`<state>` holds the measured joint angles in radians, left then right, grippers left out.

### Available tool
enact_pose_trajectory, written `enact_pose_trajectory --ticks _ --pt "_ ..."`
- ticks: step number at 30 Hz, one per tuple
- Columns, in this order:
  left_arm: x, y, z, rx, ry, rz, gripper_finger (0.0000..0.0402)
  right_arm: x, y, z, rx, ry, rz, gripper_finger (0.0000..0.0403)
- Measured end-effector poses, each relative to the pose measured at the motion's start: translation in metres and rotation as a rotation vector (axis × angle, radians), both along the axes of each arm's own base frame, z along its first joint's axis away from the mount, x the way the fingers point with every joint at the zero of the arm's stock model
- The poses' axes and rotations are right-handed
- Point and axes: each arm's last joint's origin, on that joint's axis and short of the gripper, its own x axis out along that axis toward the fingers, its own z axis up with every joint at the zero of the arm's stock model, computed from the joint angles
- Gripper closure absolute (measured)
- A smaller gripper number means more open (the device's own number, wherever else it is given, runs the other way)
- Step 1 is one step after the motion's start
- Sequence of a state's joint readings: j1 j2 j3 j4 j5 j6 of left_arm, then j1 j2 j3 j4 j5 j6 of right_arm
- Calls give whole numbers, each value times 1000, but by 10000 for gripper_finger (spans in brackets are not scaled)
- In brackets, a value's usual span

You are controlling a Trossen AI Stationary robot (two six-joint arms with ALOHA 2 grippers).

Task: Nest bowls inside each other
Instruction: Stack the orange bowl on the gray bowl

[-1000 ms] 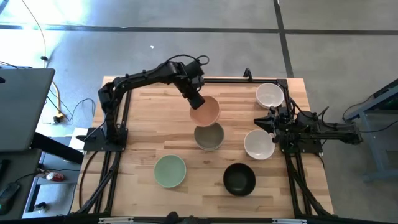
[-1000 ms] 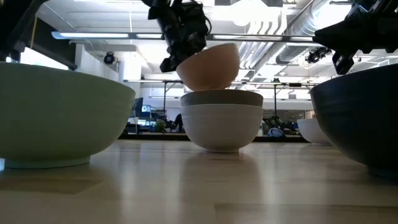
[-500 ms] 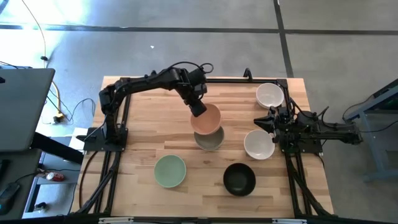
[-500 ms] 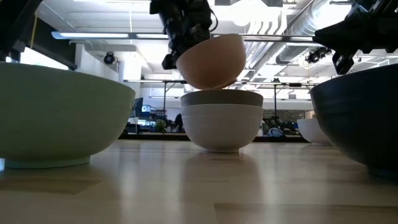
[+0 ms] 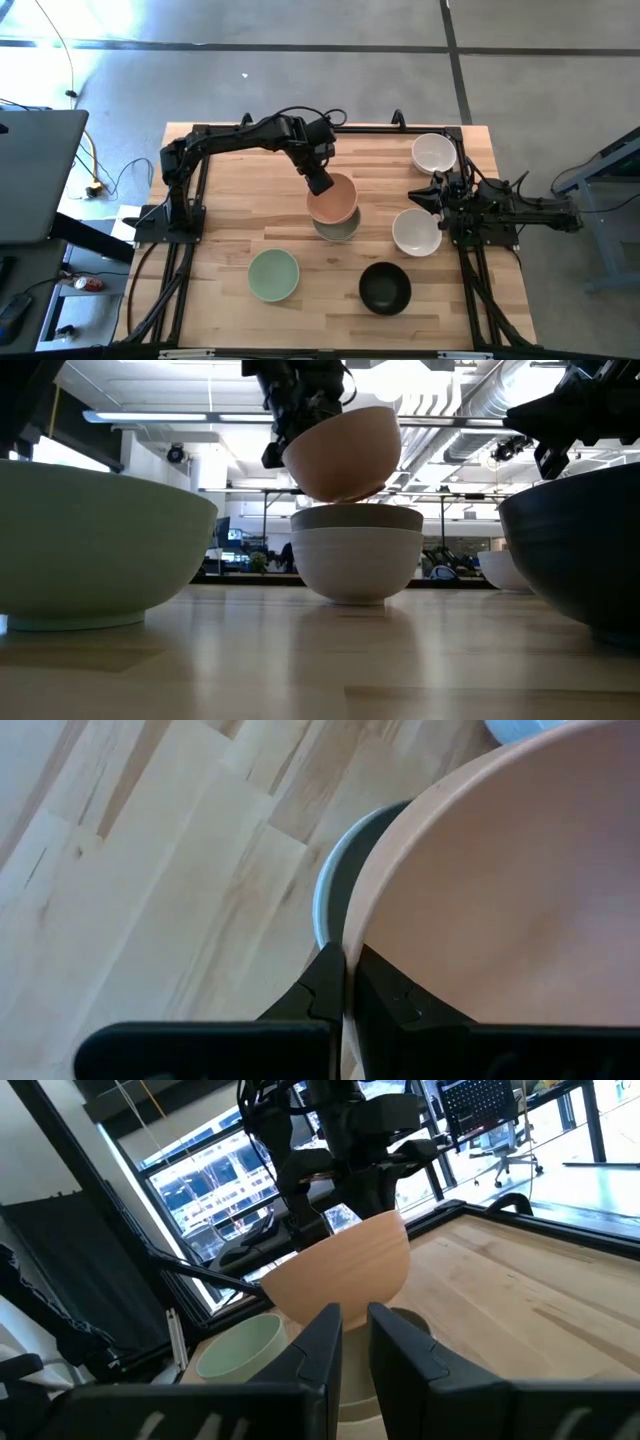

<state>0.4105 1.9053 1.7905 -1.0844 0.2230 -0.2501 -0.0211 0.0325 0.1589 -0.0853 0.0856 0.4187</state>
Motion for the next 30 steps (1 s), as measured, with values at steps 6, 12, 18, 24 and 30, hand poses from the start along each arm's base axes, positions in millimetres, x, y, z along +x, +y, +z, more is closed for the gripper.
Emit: enact_pose_trajectory --ticks 6,12,18,24,30 --pt "-2 -3 -1 -2 39 26 401 0 0 0 0 0 0 359" --pt "0 -6 -1 -6 37 27 401 0 0 0 -8 1 -1 359" --pt "4 -14 -1 -5 24 8 401 0 0 0 -8 1 -5 359" --pt "8 -14 -3 -13 42 16 401 0 0 0 -8 1 -5 359" --pt "23 -11 2 27 136 -21 401 0 0 0 -8 1 -5 359"
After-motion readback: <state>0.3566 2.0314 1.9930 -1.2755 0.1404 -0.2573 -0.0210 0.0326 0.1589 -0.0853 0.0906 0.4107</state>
